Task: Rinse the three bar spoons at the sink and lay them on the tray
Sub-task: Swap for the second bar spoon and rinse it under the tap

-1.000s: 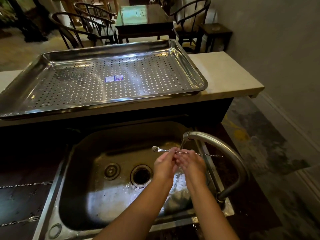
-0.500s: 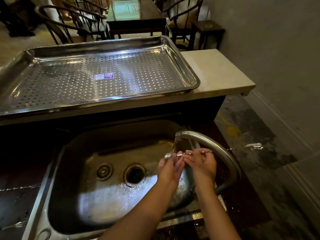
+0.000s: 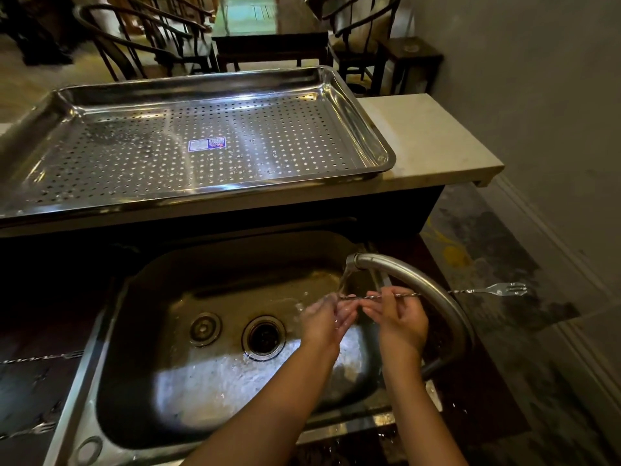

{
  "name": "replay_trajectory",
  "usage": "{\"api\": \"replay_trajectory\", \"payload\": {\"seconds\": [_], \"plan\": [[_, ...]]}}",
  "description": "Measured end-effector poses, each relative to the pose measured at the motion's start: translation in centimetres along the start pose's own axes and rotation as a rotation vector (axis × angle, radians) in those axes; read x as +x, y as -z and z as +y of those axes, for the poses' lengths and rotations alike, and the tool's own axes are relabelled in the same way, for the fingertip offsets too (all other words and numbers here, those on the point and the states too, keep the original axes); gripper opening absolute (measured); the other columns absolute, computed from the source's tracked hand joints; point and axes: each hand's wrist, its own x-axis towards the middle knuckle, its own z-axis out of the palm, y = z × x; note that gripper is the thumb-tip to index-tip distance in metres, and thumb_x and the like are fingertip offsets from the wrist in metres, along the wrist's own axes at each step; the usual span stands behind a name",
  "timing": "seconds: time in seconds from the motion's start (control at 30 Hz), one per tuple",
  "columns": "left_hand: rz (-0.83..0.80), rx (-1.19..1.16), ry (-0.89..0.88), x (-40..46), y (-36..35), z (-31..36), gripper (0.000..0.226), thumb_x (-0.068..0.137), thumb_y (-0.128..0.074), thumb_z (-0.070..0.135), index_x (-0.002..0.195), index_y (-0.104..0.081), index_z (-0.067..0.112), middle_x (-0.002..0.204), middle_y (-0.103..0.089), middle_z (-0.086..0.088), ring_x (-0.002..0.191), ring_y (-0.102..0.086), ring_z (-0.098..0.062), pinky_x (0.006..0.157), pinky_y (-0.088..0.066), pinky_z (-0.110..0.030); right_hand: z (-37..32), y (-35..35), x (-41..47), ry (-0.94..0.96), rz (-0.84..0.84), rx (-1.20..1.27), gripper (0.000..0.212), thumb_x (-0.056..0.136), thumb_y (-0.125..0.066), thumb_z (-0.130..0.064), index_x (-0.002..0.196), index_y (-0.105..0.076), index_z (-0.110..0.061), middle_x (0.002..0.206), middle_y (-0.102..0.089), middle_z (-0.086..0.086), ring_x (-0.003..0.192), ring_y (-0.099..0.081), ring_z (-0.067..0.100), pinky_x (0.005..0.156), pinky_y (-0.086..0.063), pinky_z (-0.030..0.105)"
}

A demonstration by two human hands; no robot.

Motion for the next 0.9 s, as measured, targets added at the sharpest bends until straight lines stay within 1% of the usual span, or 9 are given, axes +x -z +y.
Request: {"api": "replay_trajectory", "payload": {"seconds": [0.1, 0.17, 0.3, 0.4, 0.5, 0.6, 0.77, 0.83, 0.9], "plan": [[-0.013, -0.115, 0.012, 0.2, 0.1, 0.4, 0.027, 0.100, -0.036, 0.020, 0.105, -0.050, -0.002, 0.069, -0.073, -0.017, 0.060, -0.072, -0.020, 0.051, -0.057, -0.026, 0.3, 0.1, -0.2, -0.010, 0.045, 0.028, 0.022, 0.091, -0.051, -0.005, 0.073, -0.057, -0.014, 0.070, -0.066, 0.007, 0.051, -0.067, 0.004, 0.049, -0.053, 0.012], [-0.076, -0.171, 0.021, -0.1, 0.2, 0.4, 0.027, 0.098, -0.040, 0.022, 0.098, -0.056, 0.000, 0.073, -0.074, -0.014, 0.067, -0.073, -0.019, 0.054, -0.058, -0.025, 0.2, 0.2, 0.1, -0.043, 0.080, 0.080, 0.022, 0.091, -0.052, -0.006, 0.071, -0.058, -0.012, 0.069, -0.065, 0.009, 0.048, -0.067, 0.005, 0.047, -0.053, 0.012], [-0.107, -0.101, -0.036, -0.3, 0.3, 0.2, 0.014, 0.091, -0.052, 0.005, 0.089, -0.062, -0.004, 0.070, -0.074, -0.013, 0.066, -0.073, -0.016, 0.055, -0.056, -0.019, 0.3, 0.3, 0.7, -0.114, 0.118, 0.155, 0.022, 0.092, -0.051, -0.007, 0.071, -0.057, -0.005, 0.061, -0.065, 0.010, 0.045, -0.066, 0.007, 0.044, -0.052, 0.013], [-0.060, -0.143, -0.056, -0.4, 0.1, 0.4, 0.017, 0.092, -0.051, 0.007, 0.093, -0.057, -0.009, 0.068, -0.073, -0.019, 0.062, -0.073, -0.021, 0.052, -0.057, -0.021, 0.8, 0.5, 0.8, -0.156, 0.140, 0.206, 0.021, 0.092, -0.052, -0.010, 0.072, -0.058, -0.005, 0.047, -0.067, 0.002, 0.046, -0.067, 0.010, 0.043, -0.052, 0.014], [-0.030, -0.160, -0.061, -0.4, -0.1, 0.3, 0.017, 0.094, -0.048, 0.009, 0.093, -0.056, -0.006, 0.066, -0.073, -0.017, 0.059, -0.072, -0.020, 0.049, -0.056, -0.021, 1.0, 0.3, 0.8, -0.160, 0.158, 0.226, 0.021, 0.091, -0.052, -0.011, 0.072, -0.058, -0.008, 0.047, -0.069, -0.001, 0.047, -0.068, 0.010, 0.043, -0.051, 0.014], [-0.037, -0.091, -0.083, -0.5, -0.4, 0.5, 0.014, 0.091, -0.051, 0.006, 0.096, -0.061, -0.002, 0.067, -0.074, -0.008, 0.056, -0.070, -0.010, 0.048, -0.053, -0.015, 1.3, 0.4, 1.0, -0.179, 0.181, 0.256, 0.024, 0.092, -0.051, -0.010, 0.069, -0.056, -0.008, 0.045, -0.067, 0.002, 0.045, -0.067, 0.009, 0.042, -0.052, 0.014], [-0.128, -0.046, -0.163, -1.0, -1.2, 1.1, 0.017, 0.088, -0.055, 0.002, 0.103, -0.062, 0.005, 0.087, -0.072, -0.006, 0.074, -0.070, -0.007, 0.063, -0.055, -0.017, 1.9, -0.3, 0.6, -0.251, 0.205, 0.335, 0.020, 0.092, -0.053, -0.013, 0.075, -0.057, -0.004, 0.056, -0.070, 0.008, 0.053, -0.070, 0.013, 0.047, -0.054, 0.016], [-0.139, -0.019, -0.206, -1.3, -1.3, 1.4, 0.017, 0.090, -0.051, 0.003, 0.102, -0.061, 0.011, 0.089, -0.071, -0.004, 0.072, -0.069, -0.004, 0.063, -0.053, -0.017, 1.9, -1.0, 0.4, -0.275, 0.205, 0.366, 0.018, 0.092, -0.053, -0.012, 0.078, -0.057, -0.001, 0.064, -0.069, 0.011, 0.054, -0.070, 0.015, 0.048, -0.055, 0.017], [-0.097, -0.030, -0.251, -1.5, -1.1, 2.0, 0.014, 0.093, -0.047, 0.005, 0.098, -0.060, 0.010, 0.091, -0.071, -0.006, 0.073, -0.071, -0.005, 0.064, -0.056, -0.018, 2.0, -1.9, 0.2, -0.293, 0.183, 0.366, 0.016, 0.091, -0.055, -0.009, 0.079, -0.057, 0.001, 0.063, -0.069, 0.012, 0.052, -0.069, 0.013, 0.048, -0.055, 0.016]]}}
